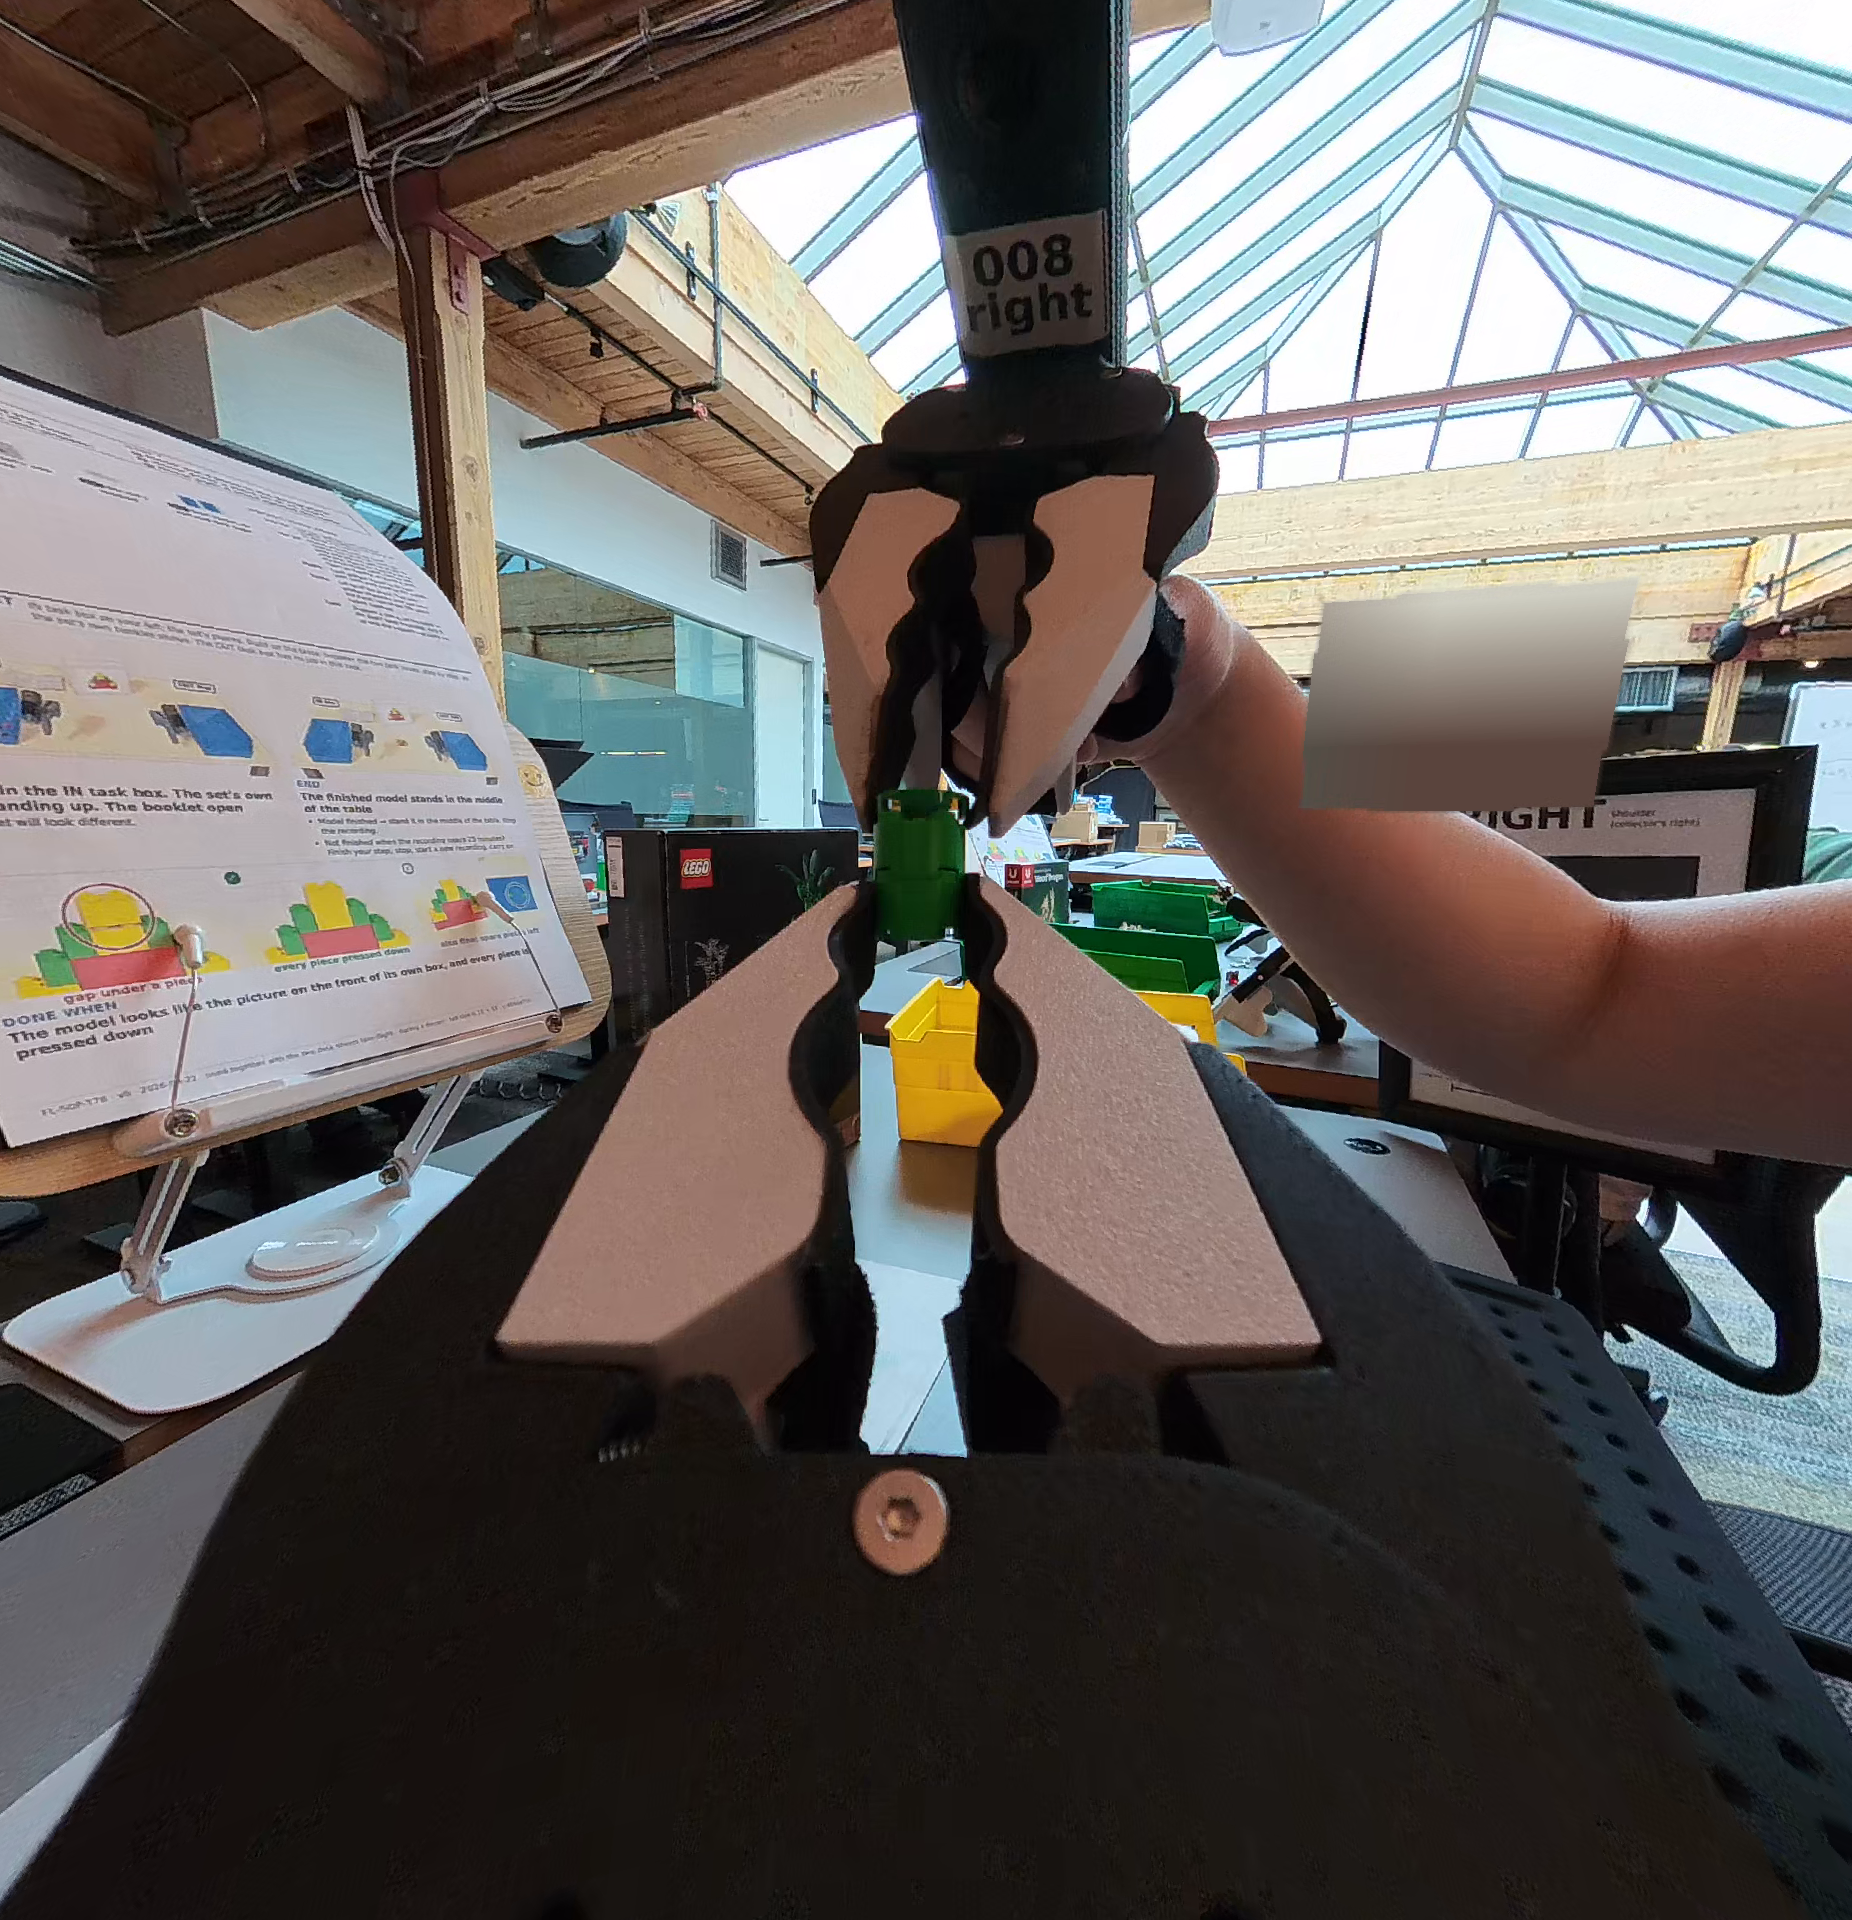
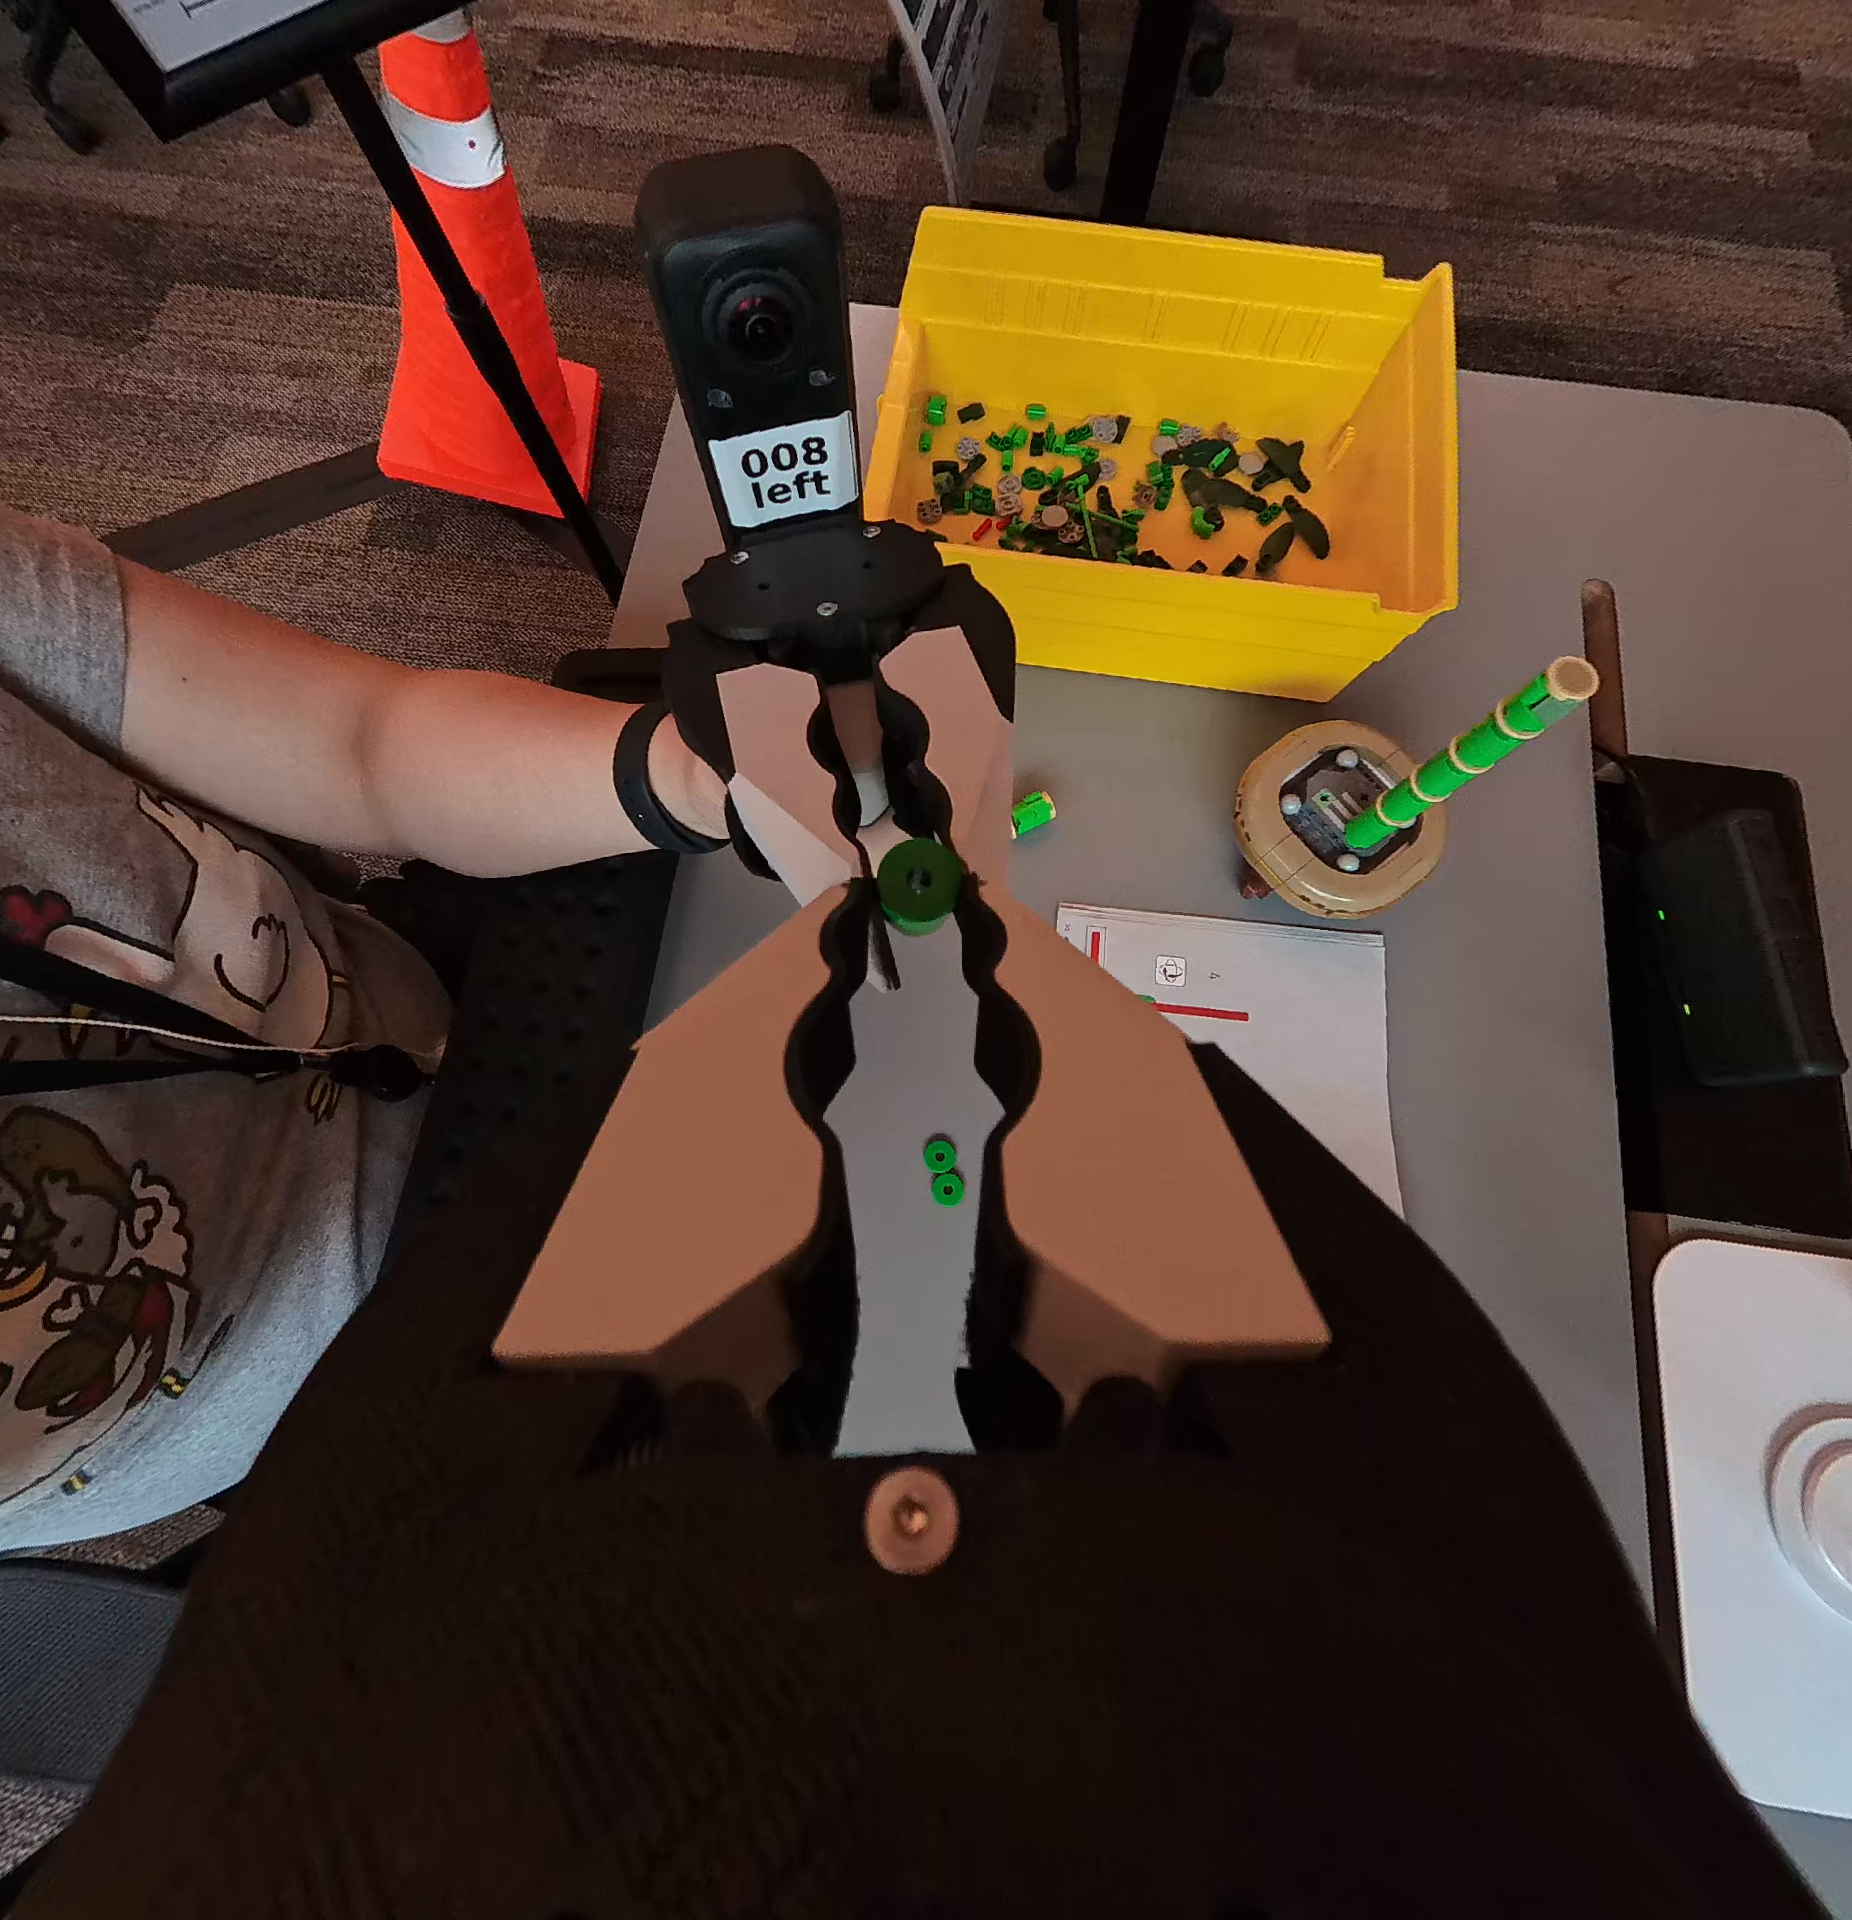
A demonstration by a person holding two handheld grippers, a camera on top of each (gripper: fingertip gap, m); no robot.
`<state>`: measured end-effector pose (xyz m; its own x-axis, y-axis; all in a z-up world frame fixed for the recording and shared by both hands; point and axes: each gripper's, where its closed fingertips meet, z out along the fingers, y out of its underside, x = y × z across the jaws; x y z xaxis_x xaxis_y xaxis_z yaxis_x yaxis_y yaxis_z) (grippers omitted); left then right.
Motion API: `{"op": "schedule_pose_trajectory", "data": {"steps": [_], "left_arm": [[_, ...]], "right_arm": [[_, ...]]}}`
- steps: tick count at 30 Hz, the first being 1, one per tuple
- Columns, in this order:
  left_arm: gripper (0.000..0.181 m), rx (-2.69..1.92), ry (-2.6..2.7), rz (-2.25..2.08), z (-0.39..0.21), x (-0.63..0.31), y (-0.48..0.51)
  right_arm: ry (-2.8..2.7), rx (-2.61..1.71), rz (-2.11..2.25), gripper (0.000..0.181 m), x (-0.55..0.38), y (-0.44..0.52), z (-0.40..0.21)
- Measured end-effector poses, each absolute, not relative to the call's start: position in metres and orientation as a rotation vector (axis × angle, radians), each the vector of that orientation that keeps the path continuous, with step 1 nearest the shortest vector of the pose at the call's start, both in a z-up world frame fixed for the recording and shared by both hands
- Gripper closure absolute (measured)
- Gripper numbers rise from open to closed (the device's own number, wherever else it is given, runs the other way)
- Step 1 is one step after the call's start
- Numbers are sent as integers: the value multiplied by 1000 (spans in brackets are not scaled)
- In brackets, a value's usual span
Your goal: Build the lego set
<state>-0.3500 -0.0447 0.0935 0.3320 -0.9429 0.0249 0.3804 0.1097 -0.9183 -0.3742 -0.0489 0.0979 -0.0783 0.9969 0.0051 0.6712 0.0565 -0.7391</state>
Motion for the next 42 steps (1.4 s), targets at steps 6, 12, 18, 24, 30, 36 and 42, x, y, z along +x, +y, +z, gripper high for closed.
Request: {"op": "schedule_pose_trajectory", "data": {"steps": [6, 12, 18, 24, 30, 36, 42], "left_arm": [[167, -1023, 700, -1098, 93, -349, -45], [167, -1025, 706, -1096, 93, -348, -45], [167, -1016, 717, -1093, 93, -347, -48], [167, -1013, 714, -1097, 93, -347, -47], [167, -999, 709, -1100, 95, -347, -48], [167, -988, 713, -1108, 95, -346, -50], [167, -979, 717, -1115, 96, -346, -52]], "right_arm": [[-1811, -1667, 798, 164, -374, -50, 97], [-1826, -1673, 797, 161, -374, -51, 95], [-1836, -1673, 785, 160, -375, -50, 91], [-1833, -1668, 796, 166, -375, -51, 92], [-1845, -1671, 779, 166, -376, -52, 92], [-1904, -1698, 695, 166, -375, -53, 92], [-1959, -1719, 605, 166, -375, -55, 93]]}}
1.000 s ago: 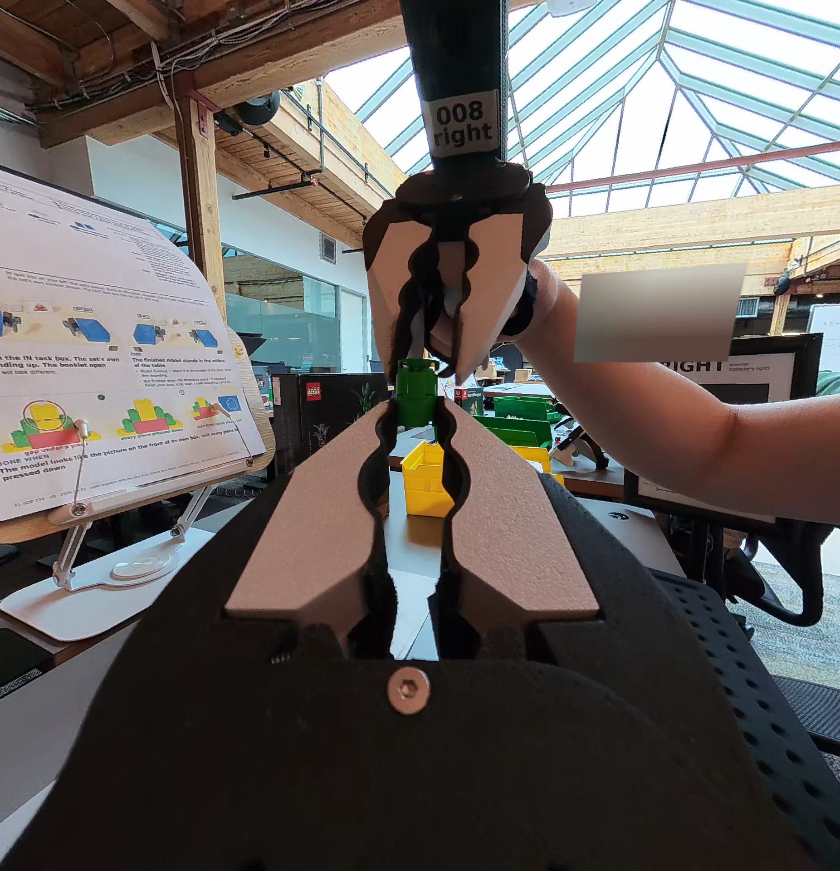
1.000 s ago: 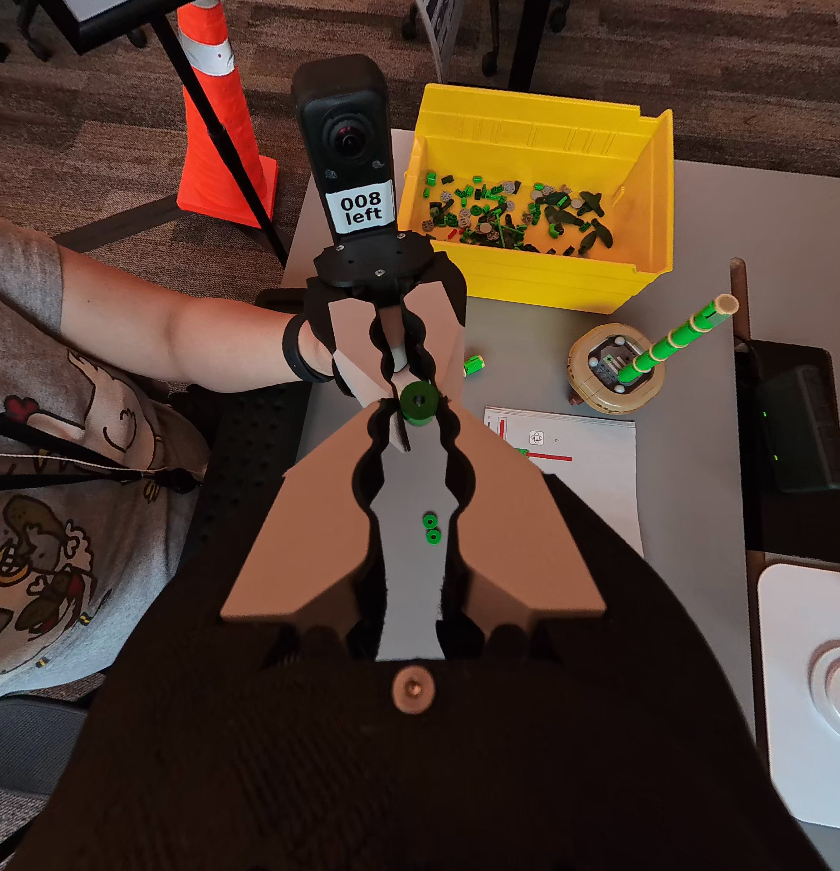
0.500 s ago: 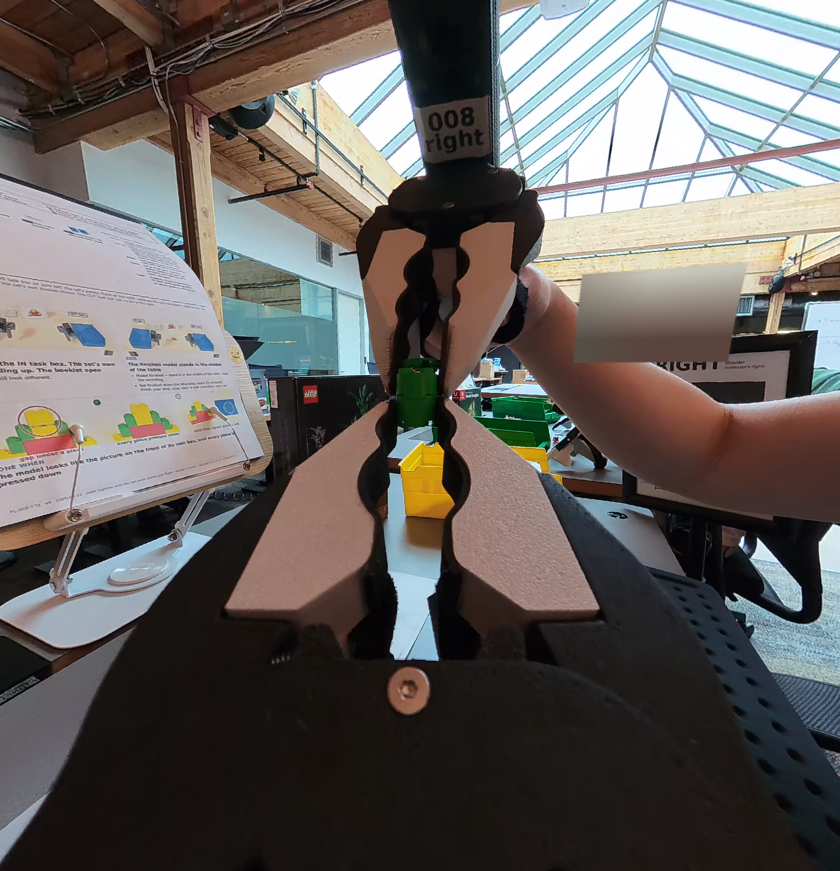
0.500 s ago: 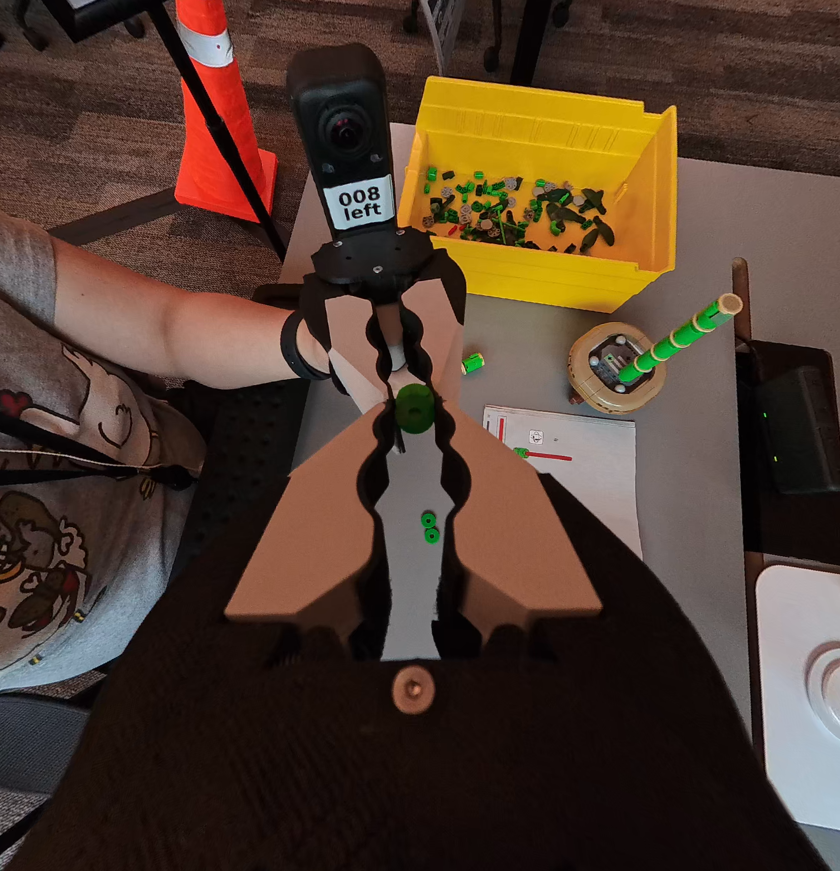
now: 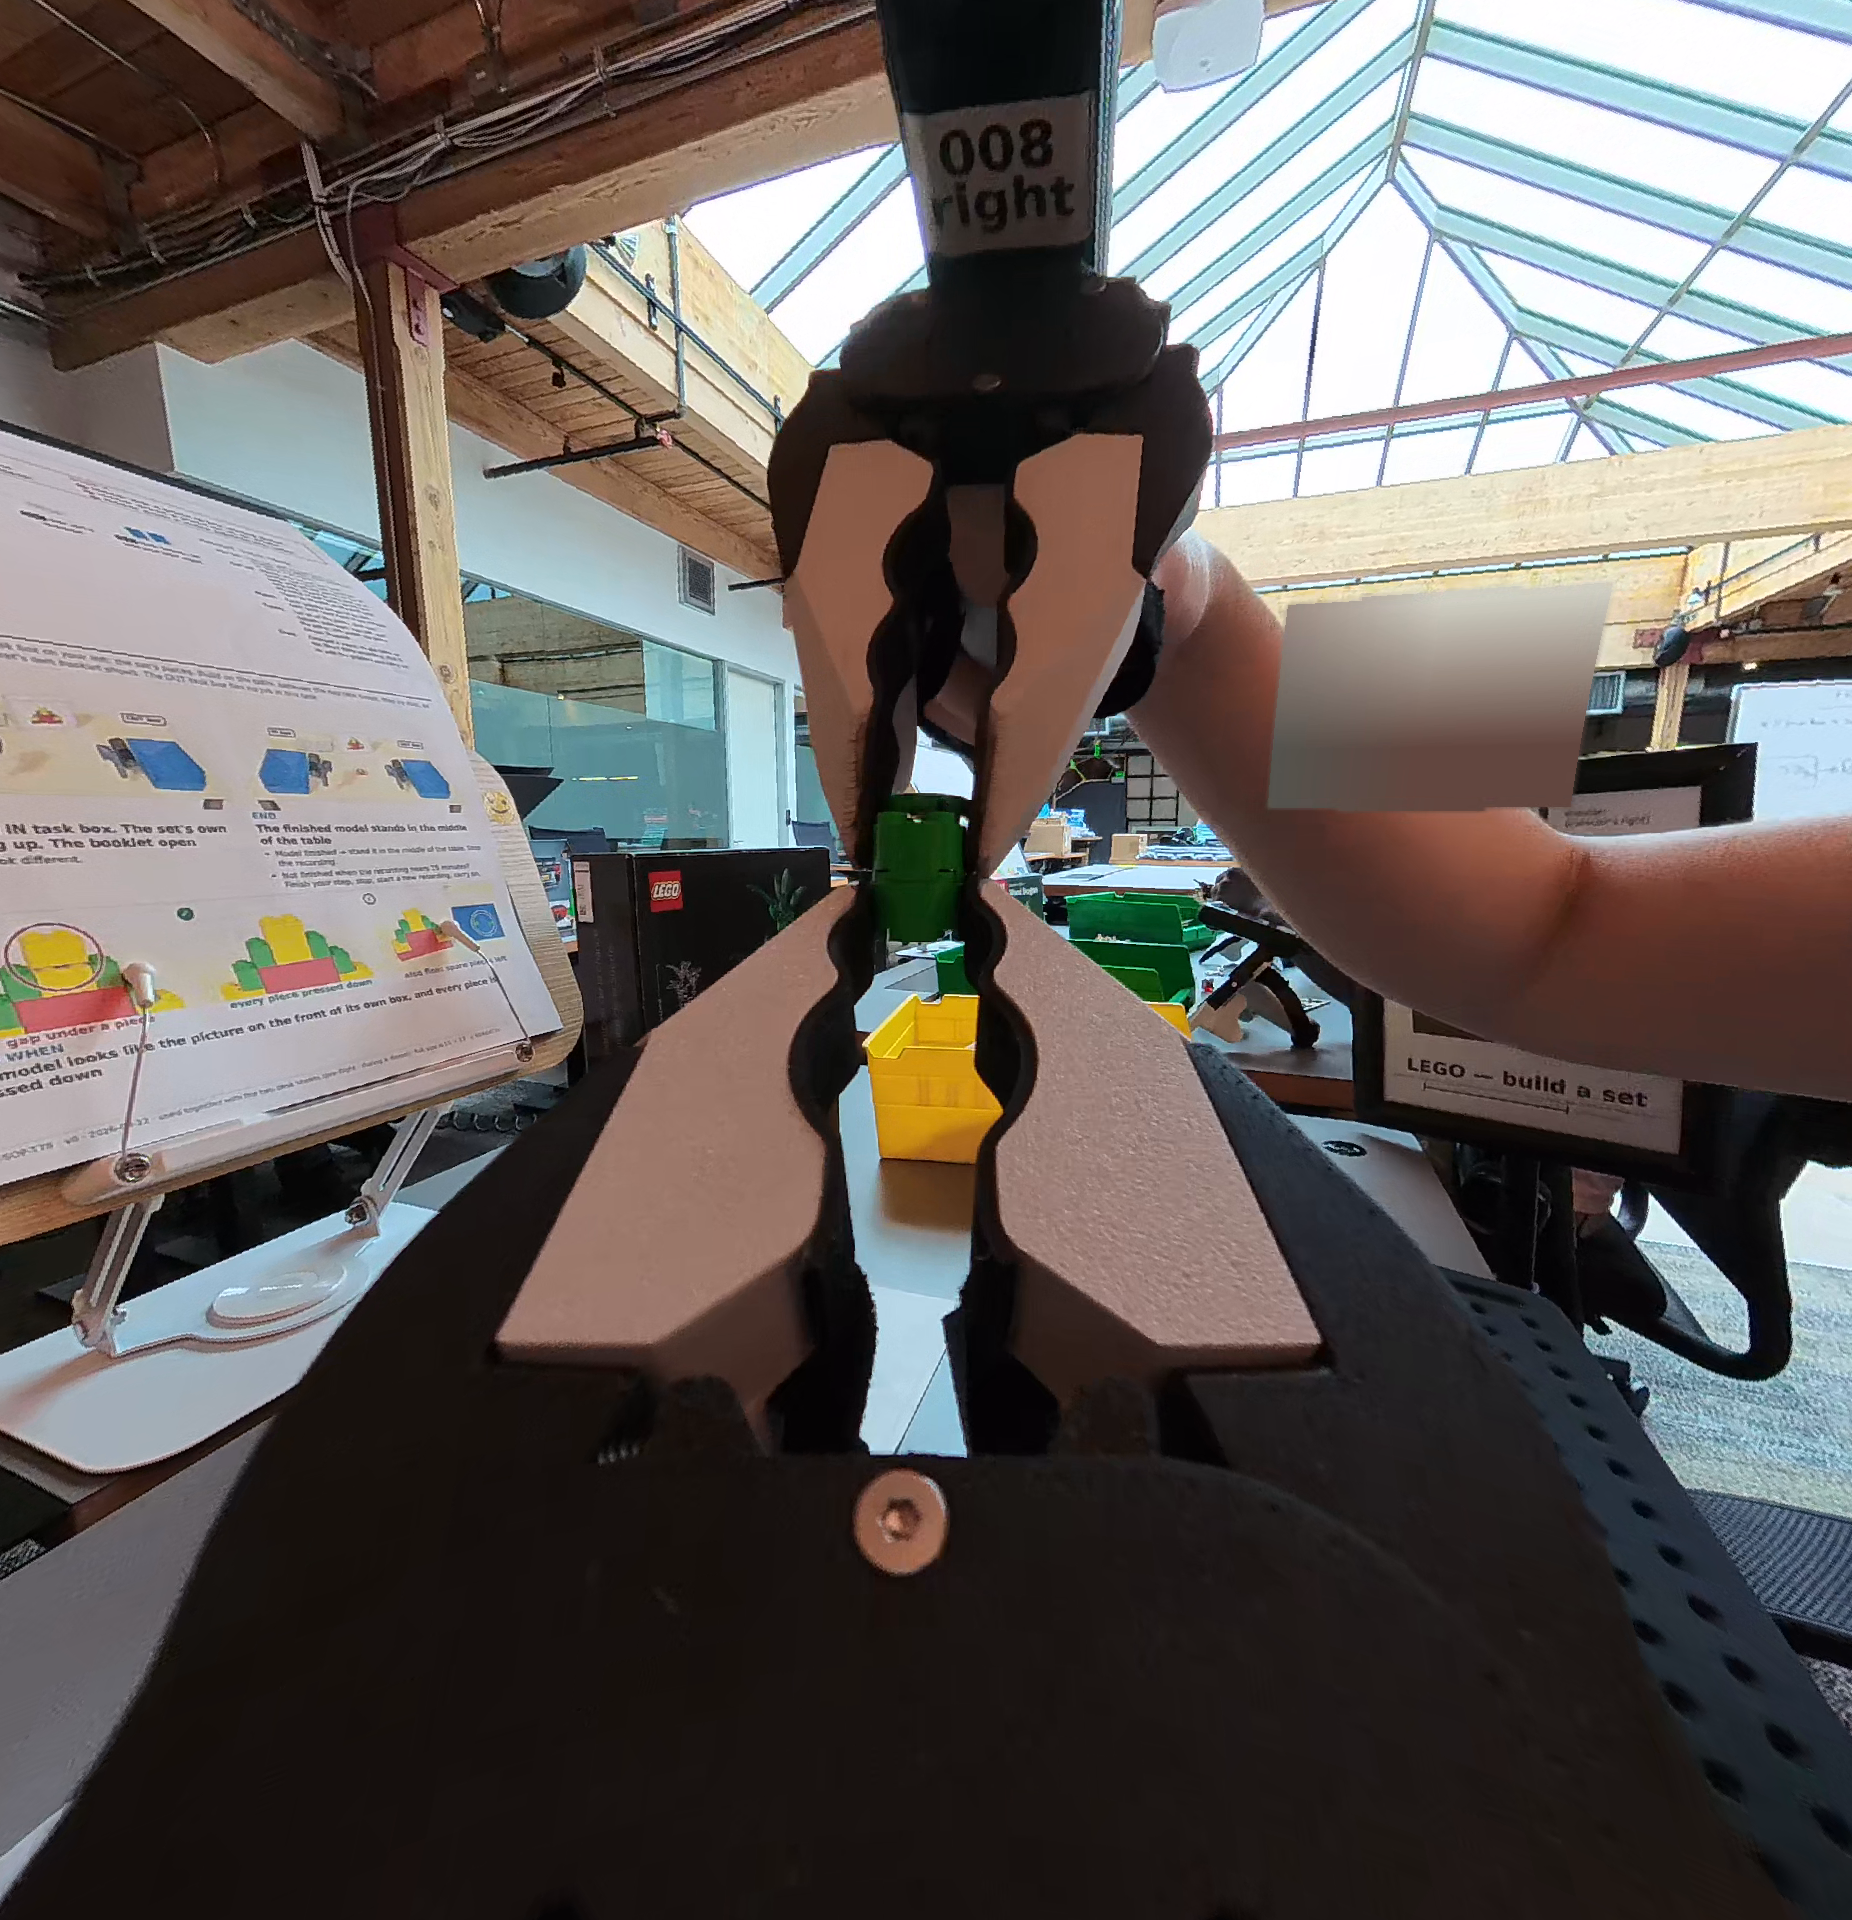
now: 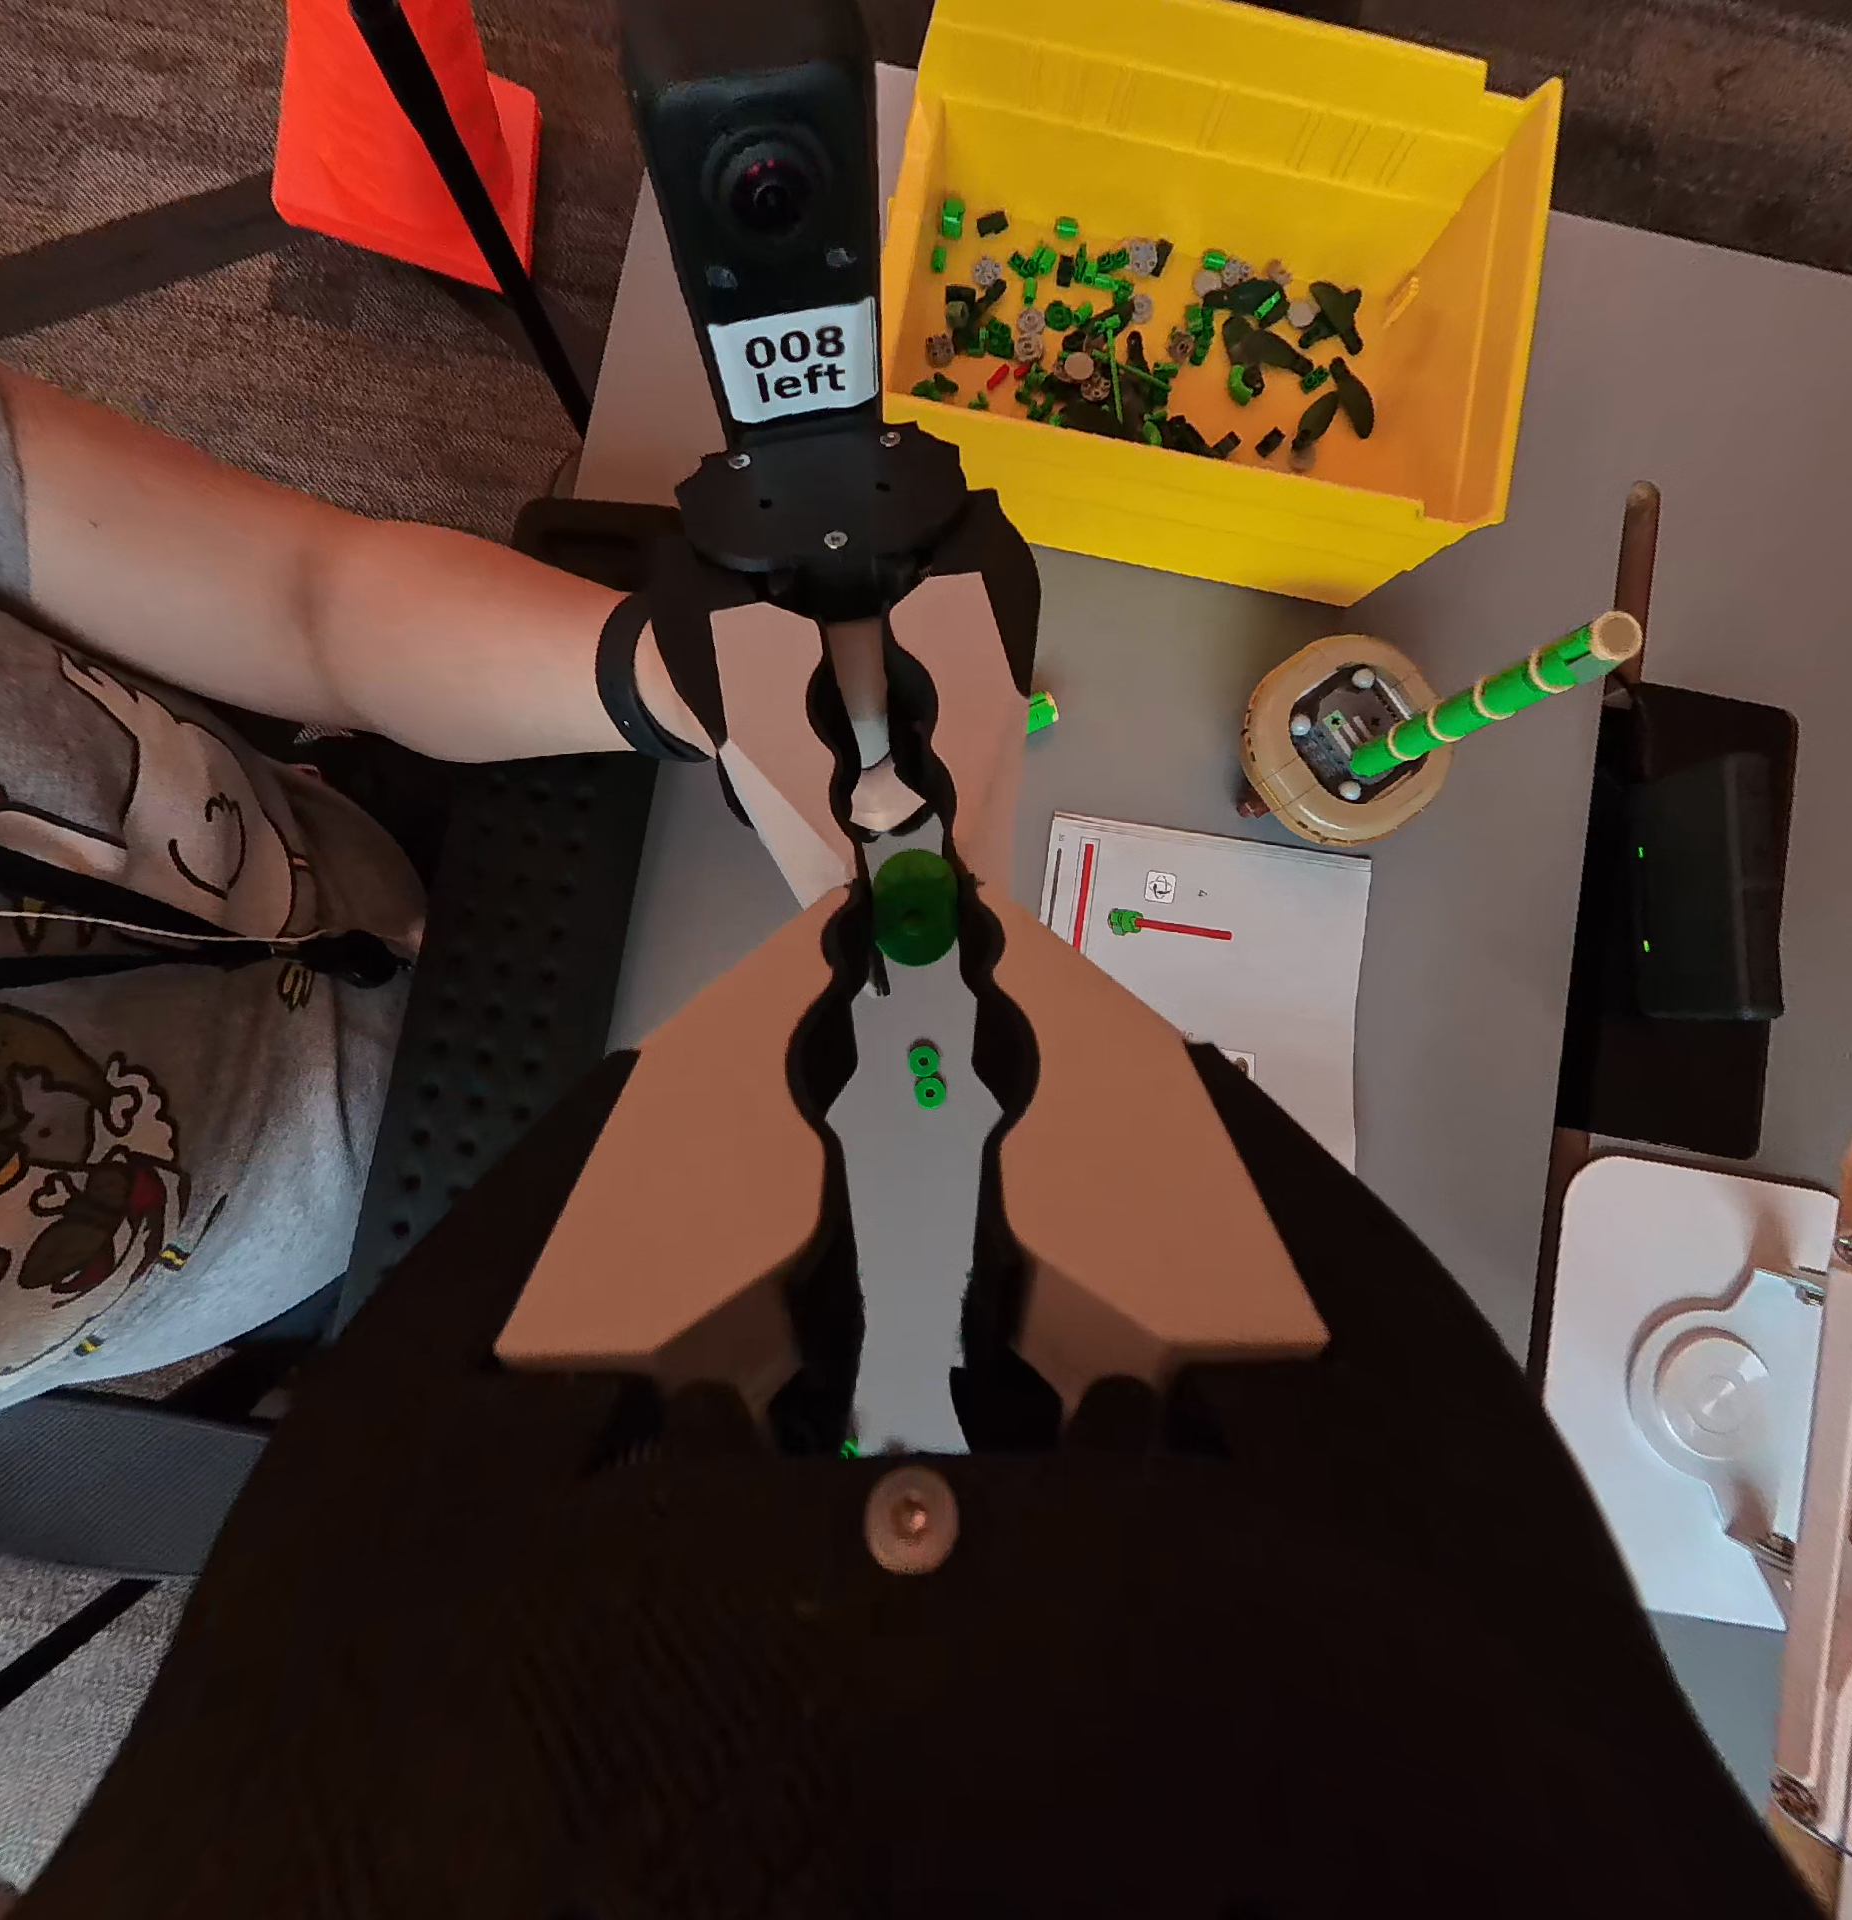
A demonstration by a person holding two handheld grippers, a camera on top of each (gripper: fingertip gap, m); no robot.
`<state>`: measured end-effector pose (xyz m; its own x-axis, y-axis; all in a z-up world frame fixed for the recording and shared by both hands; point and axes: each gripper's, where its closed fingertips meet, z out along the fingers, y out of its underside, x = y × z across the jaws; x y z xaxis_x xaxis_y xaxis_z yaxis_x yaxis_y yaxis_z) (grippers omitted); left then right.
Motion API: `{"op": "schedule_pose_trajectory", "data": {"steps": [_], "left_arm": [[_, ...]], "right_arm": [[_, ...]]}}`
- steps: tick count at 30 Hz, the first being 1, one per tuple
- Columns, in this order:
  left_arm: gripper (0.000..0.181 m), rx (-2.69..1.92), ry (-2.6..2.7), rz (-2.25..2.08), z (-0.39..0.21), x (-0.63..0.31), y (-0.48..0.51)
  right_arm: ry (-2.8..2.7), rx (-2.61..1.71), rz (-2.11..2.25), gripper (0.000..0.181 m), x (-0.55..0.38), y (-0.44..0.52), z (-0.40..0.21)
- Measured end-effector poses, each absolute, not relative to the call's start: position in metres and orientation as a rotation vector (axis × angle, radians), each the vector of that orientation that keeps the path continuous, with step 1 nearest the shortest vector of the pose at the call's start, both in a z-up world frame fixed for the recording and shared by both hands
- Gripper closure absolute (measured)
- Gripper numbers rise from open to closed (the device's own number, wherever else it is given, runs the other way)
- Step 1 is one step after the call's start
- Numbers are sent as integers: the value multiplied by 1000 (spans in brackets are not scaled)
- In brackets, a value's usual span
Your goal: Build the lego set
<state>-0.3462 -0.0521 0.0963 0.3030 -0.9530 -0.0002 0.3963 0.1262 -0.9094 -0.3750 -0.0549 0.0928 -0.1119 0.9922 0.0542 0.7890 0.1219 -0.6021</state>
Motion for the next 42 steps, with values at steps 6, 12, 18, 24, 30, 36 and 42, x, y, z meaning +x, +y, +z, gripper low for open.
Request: {"op": "schedule_pose_trajectory", "data": {"steps": [6, 12, 18, 24, 30, 36, 42], "left_arm": [[167, -985, 723, -1098, 95, -345, -52], [167, -995, 735, -1069, 93, -344, -51], [167, -997, 747, -1059, 92, -342, -52], [167, -1006, 767, -1049, 89, -339, -52], [167, -1025, 786, -1026, 85, -335, -50], [167, -1024, 795, -1026, 84, -333, -51], [167, -1018, 799, -1035, 85, -332, -53]], "right_arm": [[-2018, -1751, 488, 166, -373, -54, 91], [-2100, -1785, 334, 166, -371, -54, 89], [-2165, -1806, 217, 166, -369, -55, 87], [-2243, -1829, 85, 166, -365, -55, 84], [-2295, -1856, -31, 166, -360, -54, 80], [-2322, -1857, -50, 166, -359, -55, 80], [-2329, -1849, -12, 166, -358, -56, 80]]}}
